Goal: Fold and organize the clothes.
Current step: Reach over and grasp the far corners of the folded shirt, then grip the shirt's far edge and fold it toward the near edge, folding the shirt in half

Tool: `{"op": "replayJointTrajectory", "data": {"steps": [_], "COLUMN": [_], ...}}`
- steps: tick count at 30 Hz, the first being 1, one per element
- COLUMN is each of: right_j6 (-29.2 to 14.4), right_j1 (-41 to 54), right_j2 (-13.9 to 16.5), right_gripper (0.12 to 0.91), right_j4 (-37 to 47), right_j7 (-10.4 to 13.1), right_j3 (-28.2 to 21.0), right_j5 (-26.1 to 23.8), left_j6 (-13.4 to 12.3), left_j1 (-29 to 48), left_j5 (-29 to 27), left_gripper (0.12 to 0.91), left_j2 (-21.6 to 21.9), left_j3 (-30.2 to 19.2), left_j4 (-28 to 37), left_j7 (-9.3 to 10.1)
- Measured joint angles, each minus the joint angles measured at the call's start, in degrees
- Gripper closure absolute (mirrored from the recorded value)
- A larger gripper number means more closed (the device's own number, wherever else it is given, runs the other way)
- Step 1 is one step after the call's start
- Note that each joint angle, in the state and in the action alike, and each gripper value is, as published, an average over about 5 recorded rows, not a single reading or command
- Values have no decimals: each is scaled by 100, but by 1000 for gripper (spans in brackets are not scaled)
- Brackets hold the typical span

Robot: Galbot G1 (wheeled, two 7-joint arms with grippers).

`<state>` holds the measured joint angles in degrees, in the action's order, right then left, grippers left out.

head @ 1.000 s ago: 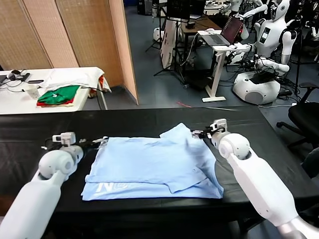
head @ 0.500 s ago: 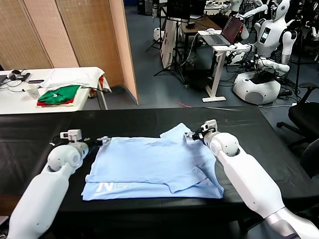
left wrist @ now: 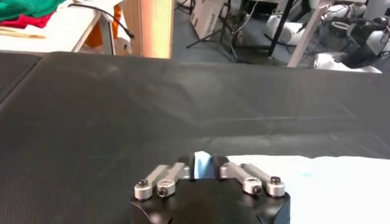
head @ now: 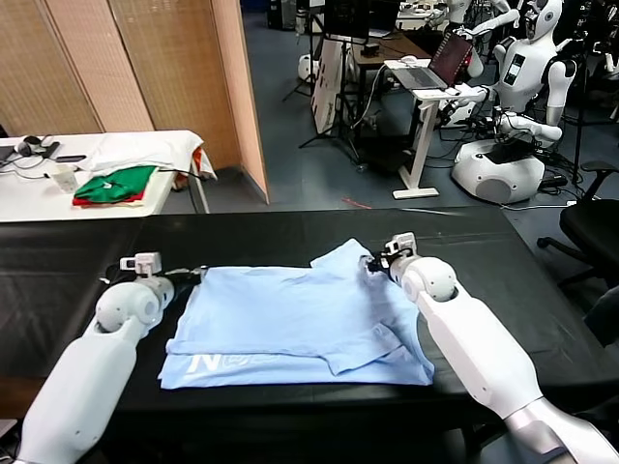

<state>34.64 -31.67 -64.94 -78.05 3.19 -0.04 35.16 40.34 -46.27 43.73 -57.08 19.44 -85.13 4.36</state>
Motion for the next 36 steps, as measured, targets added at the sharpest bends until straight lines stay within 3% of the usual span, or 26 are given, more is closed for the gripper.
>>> {"op": "replayJointTrajectory", "data": {"steps": [5, 10, 24, 36], "right_j6": [-355, -377, 421, 634], "right_j1": [-213, -604, -2714, -3795], "right_j2": [152, 372, 1114, 1200], "right_gripper": [855, 855, 855, 855], "right_j4": [-372, -964, -3389, -4160], "right_j7": [-35, -9, 204, 233], "right_j3": [167, 398, 1417, 1740], "right_j5": [-68, -222, -579, -604], "left_j6": [-27, 0, 94, 38], "left_j1": [-174, -472, -2056, -3138], "left_j5": [160, 317, 114, -284], "left_gripper": [867, 869, 869, 869], "left_j2": [122, 304, 659, 505], "left_j3": [86, 244, 980, 1261], "left_j4": [-274, -796, -2567, -3251], "left_j7": [101, 183, 269, 220]}}
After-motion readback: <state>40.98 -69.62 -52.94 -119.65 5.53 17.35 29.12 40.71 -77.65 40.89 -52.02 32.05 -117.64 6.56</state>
